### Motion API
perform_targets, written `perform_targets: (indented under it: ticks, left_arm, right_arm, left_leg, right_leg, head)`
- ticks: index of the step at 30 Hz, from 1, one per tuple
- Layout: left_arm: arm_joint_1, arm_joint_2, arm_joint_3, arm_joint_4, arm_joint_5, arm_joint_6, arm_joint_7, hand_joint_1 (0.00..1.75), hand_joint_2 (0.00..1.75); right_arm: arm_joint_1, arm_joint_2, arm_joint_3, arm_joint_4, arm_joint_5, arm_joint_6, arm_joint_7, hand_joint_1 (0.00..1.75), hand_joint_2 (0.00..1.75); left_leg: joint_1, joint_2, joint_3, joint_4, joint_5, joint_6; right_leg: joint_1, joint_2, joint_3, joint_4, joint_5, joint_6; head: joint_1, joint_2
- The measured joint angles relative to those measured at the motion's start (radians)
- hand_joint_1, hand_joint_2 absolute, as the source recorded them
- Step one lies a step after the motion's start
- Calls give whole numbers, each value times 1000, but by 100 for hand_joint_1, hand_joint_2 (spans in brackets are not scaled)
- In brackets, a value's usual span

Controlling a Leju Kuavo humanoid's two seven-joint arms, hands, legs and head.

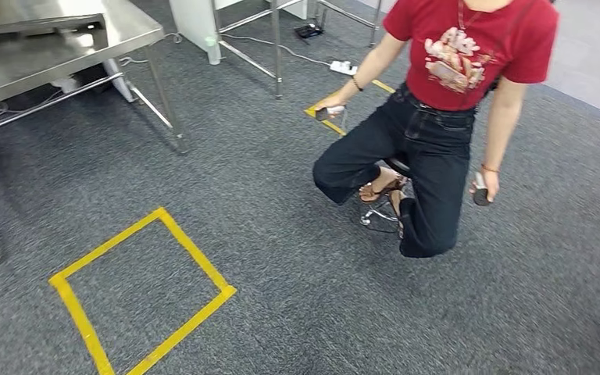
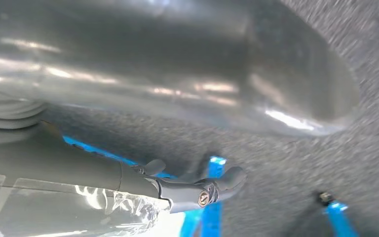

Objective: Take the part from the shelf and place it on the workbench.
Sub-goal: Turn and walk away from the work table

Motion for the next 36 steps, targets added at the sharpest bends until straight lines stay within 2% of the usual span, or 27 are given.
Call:
perform_targets:
  ticks: [2, 3, 4, 6, 7, 9, 11, 12, 13, 14, 15, 16, 18, 19, 20, 21, 22, 24, 26, 28, 29, 30, 32, 33, 34, 35, 36]
  left_arm:
    - [0, -1, 0, 0, -1, -2, -1, 0, 0]
    - [-1, -1, 0, 0, -2, -2, -1, 0, 0]
    - [-1, 0, 0, 0, -3, -3, -2, 0, 0]
    - [-5, 0, 0, 0, -4, -4, -2, 0, 0]
    - [-7, 0, 0, 0, -4, -4, -2, 0, 0]
    - [-9, -1, 0, 0, -6, -5, -2, 0, 0]
    - [-8, -1, 0, 0, -7, -5, -2, 0, 0]
    - [-6, 0, -1, 0, -7, -5, -2, 0, 0]
    - [-5, 0, 0, 0, -9, -5, -1, 0, 0]
    - [-4, 0, 0, 0, -11, -5, 0, 0, 0]
    - [-4, -1, 0, 0, -14, -5, 0, 0, 0]
    - [-3, -1, 0, 0, -17, -5, 1, 0, 0]
    - [-3, -1, -1, 0, -22, -5, 1, 0, 0]
    - [-3, -1, -1, 0, -23, -5, 1, 0, 0]
    - [-3, -1, -2, 0, -24, -5, 1, 0, 0]
    - [-4, -1, -2, 0, -25, -6, 1, 0, 0]
    - [-5, -2, -2, 0, -25, -7, 1, 0, 0]
    - [-6, -2, -3, 0, -26, -9, 0, 0, 0]
    - [-4, -1, -4, 0, -27, -9, 0, 0, 0]
    - [-3, 0, -5, 0, -29, -10, 0, 0, 0]
    - [-3, 0, -5, 0, -30, -11, 0, 0, 0]
    - [-3, 0, -5, 0, -32, -11, 0, 0, 0]
    - [-4, -1, -6, 0, -34, -11, 1, 0, 0]
    - [-4, -1, -6, 0, -35, -11, 1, 0, 0]
    - [-4, -1, -6, 0, -36, -12, 2, 0, 0]
    - [-5, -1, -6, 0, -37, -12, 2, 0, 0]
    - [-6, -1, -7, 0, -38, -12, 2, 0, 0]
  right_arm:
    - [-1, -2, 0, 0, -1, 0, 0, 0, 0]
    - [-3, -3, 0, 0, -3, 0, 0, 0, 0]
    - [-4, -2, 0, 0, -4, -1, 0, 0, 0]
    - [-1, -1, -2, 0, -6, -2, 1, 0, 0]
    - [1, -1, -3, 0, -7, -3, 2, 0, 0]
    - [3, 0, -5, 0, -8, -4, 3, 0, 0]
    - [1, 0, -8, 0, -8, -6, 5, 0, 0]
    - [0, 0, -8, 0, -8, -6, 6, 0, 0]
    - [1, 0, -9, 0, -8, -7, 9, 0, 0]
    - [1, 0, -10, 0, -8, -7, 11, 0, 0]
    - [2, 1, -11, 0, -9, -8, 13, 0, 0]
    - [2, 1, -12, 0, -11, -9, 14, 0, 0]
    - [0, 1, -14, 0, -16, -12, 14, 0, 0]
    - [-1, 1, -15, 0, -18, -14, 14, 0, 0]
    - [-2, 2, -16, 0, -19, -15, 14, 0, 0]
    - [0, 3, -17, 0, -20, -16, 14, 0, 0]
    - [3, 3, -17, 0, -21, -16, 14, 0, 0]
    - [4, 5, -17, 0, -22, -17, 15, 0, 0]
    - [1, 5, -18, 0, -23, -17, 16, 0, 0]
    - [1, 6, -18, 0, -23, -18, 19, 0, 0]
    - [4, 6, -18, 0, -23, -18, 20, 0, 0]
    - [6, 6, -18, 0, -23, -18, 22, 0, 0]
    - [7, 6, -19, 0, -23, -22, 27, 0, 0]
    - [5, 6, -19, 0, -23, -24, 30, 0, 0]
    - [4, 7, -19, 0, -23, -27, 34, 0, 0]
    - [4, 9, -19, 0, -24, -30, 37, 0, 0]
    - [6, 10, -20, 0, -24, -32, 39, 0, 0]
  left_leg:
    - [-2, 26, 5, 2, -6, -9]
    - [-4, 38, 9, 4, -9, -16]
    - [-7, 48, 12, 5, -12, -22]
    - [-8, 66, 19, 3, -15, -32]
    - [-5, 65, 22, 6, -20, -38]
    - [1, 21, 7, 50, -59, -46]
    - [4, -40, -49, 174, -132, -48]
    - [3, -54, -82, 243, -161, -47]
    - [3, -60, -106, 286, -171, -45]
    - [3, -63, -113, 294, -159, -42]
    - [3, -67, -100, 260, -128, -39]
    - [4, -79, -72, 196, -86, -35]
    - [7, -135, -18, 74, -31, -28]
    - [6, -156, -5, 41, -21, -26]
    - [3, -164, -2, 30, -22, -23]
    - [1, -151, -2, 26, -19, -19]
    - [-1, -135, -1, 22, -15, -12]
    - [-1, -105, 1, 11, -7, 3]
    - [-4, -72, 1, 8, -5, 10]
    - [-8, -39, -2, 8, -5, 11]
    - [-8, -23, -2, 8, -6, 10]
    - [-9, -9, -2, 9, -6, 9]
    - [-10, 18, 2, 9, -9, 5]
    - [-12, 29, 4, 9, -12, 0]
    - [-14, 39, 7, 9, -14, -5]
    - [-16, 48, 10, 9, -16, -11]
    - [-17, 56, 14, 8, -18, -16]
  right_leg:
    - [-1, -45, 91, -153, 49, 15]
    - [1, -63, 122, -206, 66, 13]
    - [4, -74, 136, -231, 74, 6]
    - [8, -56, 130, -232, 79, -12]
    - [3, -45, 129, -232, 80, -20]
    - [-4, -23, 131, -235, 85, -36]
    - [-4, 0, 128, -235, 88, -48]
    - [-1, 13, 126, -235, 89, -51]
    - [2, 27, 125, -234, 90, -52]
    - [3, 42, 125, -234, 90, -53]
    - [4, 56, 126, -233, 90, -53]
    - [4, 72, 128, -232, 90, -52]
    - [7, 99, 126, -228, 91, -48]
    - [7, 112, 121, -227, 93, -42]
    - [6, 125, 115, -227, 96, -34]
    - [5, 139, 107, -228, 100, -25]
    - [2, 136, 99, -225, 102, -18]
    - [5, 89, 69, -182, 82, -16]
    - [8, 31, 10, -64, 30, -24]
    - [7, 14, -45, 53, -11, -22]
    - [6, 11, -48, 66, -11, -16]
    - [5, 6, -28, 36, 2, -8]
    - [5, -27, 60, -114, 48, 4]
    - [9, -46, 98, -180, 67, 4]
    - [12, -61, 122, -220, 79, -2]
    - [16, -65, 127, -233, 82, -11]
    - [20, -55, 124, -233, 85, -18]
  head:
    - [1, 0]
    - [0, 0]
    - [-1, 0]
    - [-3, 0]
    - [-3, 0]
    - [-5, 0]
    - [-8, 0]
    - [-9, 0]
    - [-9, 0]
    - [-9, 0]
    - [-9, 0]
    - [-9, 0]
    - [-9, 0]
    - [-8, 0]
    - [-8, 0]
    - [-8, 0]
    - [-9, 0]
    - [-5, 0]
    - [0, 0]
    - [1, 0]
    - [1, 0]
    - [1, 0]
    - [2, 0]
    - [1, 0]
    - [0, 0]
    - [-1, 0]
    - [-2, 0]
